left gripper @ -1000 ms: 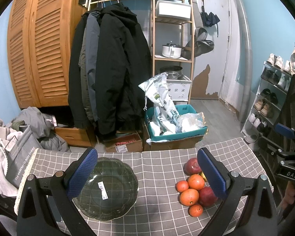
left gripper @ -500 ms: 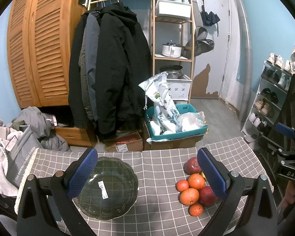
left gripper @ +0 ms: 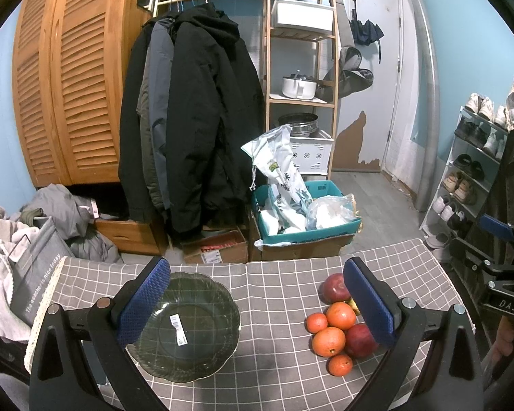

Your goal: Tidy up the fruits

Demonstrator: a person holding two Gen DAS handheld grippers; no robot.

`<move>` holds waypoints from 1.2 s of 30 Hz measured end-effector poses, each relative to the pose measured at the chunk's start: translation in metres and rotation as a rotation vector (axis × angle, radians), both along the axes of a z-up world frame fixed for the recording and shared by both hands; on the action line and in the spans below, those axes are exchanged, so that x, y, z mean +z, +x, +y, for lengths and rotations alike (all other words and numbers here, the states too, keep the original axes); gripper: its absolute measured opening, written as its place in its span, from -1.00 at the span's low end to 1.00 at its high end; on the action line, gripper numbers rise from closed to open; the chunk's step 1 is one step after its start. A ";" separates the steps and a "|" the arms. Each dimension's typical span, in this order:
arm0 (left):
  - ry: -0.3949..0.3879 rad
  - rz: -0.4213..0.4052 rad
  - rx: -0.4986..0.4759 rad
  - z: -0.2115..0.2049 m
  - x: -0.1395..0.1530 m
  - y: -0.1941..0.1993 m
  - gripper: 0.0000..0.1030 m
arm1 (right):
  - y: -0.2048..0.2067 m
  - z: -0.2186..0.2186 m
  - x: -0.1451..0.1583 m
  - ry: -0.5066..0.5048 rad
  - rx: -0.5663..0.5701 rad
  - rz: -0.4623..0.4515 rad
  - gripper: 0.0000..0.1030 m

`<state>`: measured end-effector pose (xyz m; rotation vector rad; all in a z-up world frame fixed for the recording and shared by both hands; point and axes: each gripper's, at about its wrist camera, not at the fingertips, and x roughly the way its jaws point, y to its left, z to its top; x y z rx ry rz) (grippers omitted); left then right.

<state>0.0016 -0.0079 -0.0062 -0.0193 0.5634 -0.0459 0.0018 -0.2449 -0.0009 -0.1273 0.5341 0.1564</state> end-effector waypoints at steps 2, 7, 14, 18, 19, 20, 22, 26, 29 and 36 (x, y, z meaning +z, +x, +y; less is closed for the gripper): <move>0.000 0.000 0.000 0.000 0.000 0.000 0.98 | 0.000 0.000 0.000 0.000 0.000 0.000 0.79; 0.000 0.001 0.001 0.000 0.000 0.000 0.98 | 0.000 0.000 0.000 0.000 0.001 0.000 0.79; 0.002 0.002 0.001 0.000 0.000 0.001 0.98 | 0.000 0.000 0.000 -0.001 0.001 0.000 0.79; 0.001 0.002 0.000 0.001 0.000 0.001 0.98 | 0.000 0.000 0.000 -0.001 0.001 0.000 0.79; 0.002 0.002 0.002 0.001 0.000 0.001 0.98 | 0.000 0.000 0.000 -0.001 0.001 0.000 0.79; 0.001 0.003 0.001 0.001 0.000 0.001 0.98 | 0.000 0.000 0.000 -0.001 0.001 0.000 0.79; 0.001 0.005 0.002 0.000 -0.005 -0.005 0.98 | 0.000 0.000 0.000 -0.001 0.001 0.000 0.79; 0.004 0.010 0.005 -0.002 -0.010 -0.009 0.98 | 0.000 0.000 0.000 -0.001 0.001 0.000 0.79; 0.009 0.017 0.004 -0.005 -0.013 -0.011 0.98 | 0.000 0.000 0.000 -0.002 0.001 0.001 0.79; 0.015 0.032 -0.003 -0.006 -0.009 -0.009 0.98 | 0.001 0.000 0.001 -0.004 0.001 0.002 0.79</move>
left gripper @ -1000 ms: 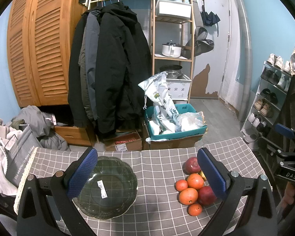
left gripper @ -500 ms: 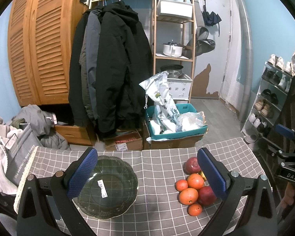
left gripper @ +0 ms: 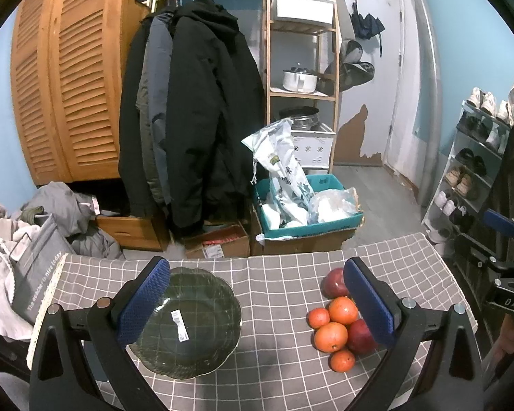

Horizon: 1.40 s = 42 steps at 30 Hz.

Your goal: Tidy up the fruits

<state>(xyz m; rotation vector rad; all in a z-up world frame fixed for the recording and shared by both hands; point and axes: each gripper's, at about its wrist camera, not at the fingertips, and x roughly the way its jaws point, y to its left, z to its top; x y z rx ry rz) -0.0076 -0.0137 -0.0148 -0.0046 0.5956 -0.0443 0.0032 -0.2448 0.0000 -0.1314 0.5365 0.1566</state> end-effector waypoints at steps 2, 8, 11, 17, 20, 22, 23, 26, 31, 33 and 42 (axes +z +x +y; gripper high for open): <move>0.000 0.005 0.000 0.000 0.001 0.001 0.98 | 0.000 0.000 -0.002 0.000 0.000 0.000 0.79; 0.000 0.024 0.002 -0.001 0.002 0.007 0.98 | -0.001 0.000 -0.006 -0.007 -0.004 0.009 0.79; -0.006 0.046 0.000 -0.002 -0.001 0.012 0.98 | 0.001 0.006 -0.016 -0.016 -0.011 0.025 0.79; -0.028 0.109 -0.016 -0.005 -0.018 0.023 0.98 | 0.009 -0.006 -0.025 -0.033 -0.031 0.072 0.79; -0.023 0.145 -0.020 -0.008 -0.029 0.031 0.98 | 0.012 -0.011 -0.031 -0.039 -0.039 0.102 0.79; -0.017 0.167 -0.024 -0.012 -0.037 0.036 0.98 | 0.015 -0.015 -0.036 -0.044 -0.046 0.124 0.79; -0.015 0.176 -0.028 -0.013 -0.041 0.037 0.98 | 0.017 -0.017 -0.038 -0.047 -0.047 0.138 0.79; -0.005 0.207 -0.040 -0.020 -0.051 0.042 0.98 | 0.020 -0.025 -0.049 -0.056 -0.061 0.178 0.79; 0.005 0.263 -0.061 -0.030 -0.069 0.049 0.98 | 0.025 -0.035 -0.067 -0.058 -0.078 0.245 0.79; 0.007 0.282 -0.068 -0.032 -0.077 0.053 0.98 | 0.026 -0.039 -0.074 -0.059 -0.086 0.268 0.79; 0.025 0.370 -0.087 -0.044 -0.111 0.062 0.98 | 0.037 -0.046 -0.108 -0.083 -0.099 0.378 0.79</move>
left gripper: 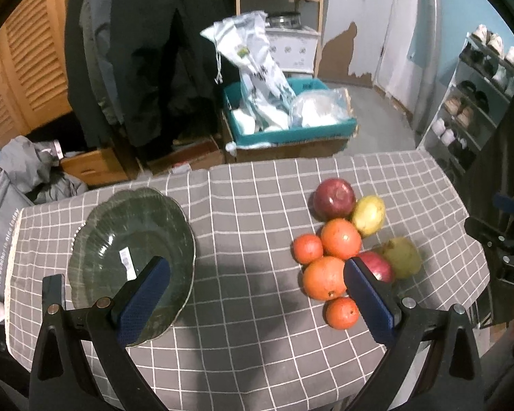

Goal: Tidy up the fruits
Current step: 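Lower the left tool onto an orange while the right tool approaches the large pear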

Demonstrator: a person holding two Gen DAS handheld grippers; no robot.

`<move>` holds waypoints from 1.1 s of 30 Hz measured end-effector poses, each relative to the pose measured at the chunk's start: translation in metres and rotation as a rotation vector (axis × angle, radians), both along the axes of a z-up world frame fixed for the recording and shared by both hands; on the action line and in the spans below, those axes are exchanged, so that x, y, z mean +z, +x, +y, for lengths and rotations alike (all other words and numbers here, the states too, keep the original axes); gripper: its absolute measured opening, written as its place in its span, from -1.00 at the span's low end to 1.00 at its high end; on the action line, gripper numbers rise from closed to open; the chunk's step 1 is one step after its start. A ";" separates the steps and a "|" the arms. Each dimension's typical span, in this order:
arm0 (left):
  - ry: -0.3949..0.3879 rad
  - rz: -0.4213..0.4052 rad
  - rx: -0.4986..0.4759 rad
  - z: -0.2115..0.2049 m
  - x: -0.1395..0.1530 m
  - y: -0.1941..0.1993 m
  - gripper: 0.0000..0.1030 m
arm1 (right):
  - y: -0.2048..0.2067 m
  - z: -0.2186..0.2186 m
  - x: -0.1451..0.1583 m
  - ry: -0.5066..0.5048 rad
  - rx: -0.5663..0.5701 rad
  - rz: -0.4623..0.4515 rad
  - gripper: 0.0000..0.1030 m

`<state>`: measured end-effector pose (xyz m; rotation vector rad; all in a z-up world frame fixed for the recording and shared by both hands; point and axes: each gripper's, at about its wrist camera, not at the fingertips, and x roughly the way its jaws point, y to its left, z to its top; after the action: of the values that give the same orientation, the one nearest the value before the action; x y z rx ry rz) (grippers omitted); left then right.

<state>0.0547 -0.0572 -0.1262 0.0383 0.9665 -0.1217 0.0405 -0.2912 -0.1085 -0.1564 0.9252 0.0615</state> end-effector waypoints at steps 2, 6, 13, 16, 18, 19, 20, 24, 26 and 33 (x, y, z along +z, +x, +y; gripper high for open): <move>0.009 0.024 -0.005 -0.003 -0.010 0.003 0.98 | 0.001 -0.001 -0.007 -0.011 -0.001 0.024 0.79; 0.009 0.078 -0.006 -0.008 -0.030 0.007 0.98 | 0.006 -0.003 -0.024 -0.020 -0.001 0.078 0.79; 0.033 0.143 -0.020 -0.016 -0.060 0.012 0.98 | 0.013 -0.008 -0.068 -0.039 0.016 0.211 0.79; 0.015 0.169 -0.022 -0.016 -0.068 0.013 0.98 | 0.015 -0.010 -0.083 -0.044 0.015 0.260 0.79; 0.001 0.186 -0.021 -0.015 -0.074 0.016 0.98 | 0.015 -0.012 -0.090 -0.033 0.019 0.274 0.79; -0.006 0.196 -0.021 -0.016 -0.077 0.018 0.98 | 0.016 -0.013 -0.094 -0.024 0.019 0.286 0.79; -0.010 0.206 -0.020 -0.017 -0.081 0.019 0.98 | 0.017 -0.014 -0.099 -0.019 0.020 0.294 0.79; -0.012 0.231 -0.022 -0.021 -0.092 0.022 0.98 | 0.021 -0.015 -0.114 0.007 0.030 0.332 0.79; -0.011 0.240 -0.023 -0.024 -0.096 0.024 0.98 | 0.025 -0.016 -0.121 0.014 0.037 0.346 0.79; -0.022 0.262 -0.035 -0.032 -0.106 0.029 0.98 | 0.036 -0.014 -0.139 0.032 0.090 0.363 0.76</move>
<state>0.0841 -0.0894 -0.2327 0.0195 1.2264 -0.1728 0.0766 -0.3053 -0.2478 -0.1595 1.2780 0.1925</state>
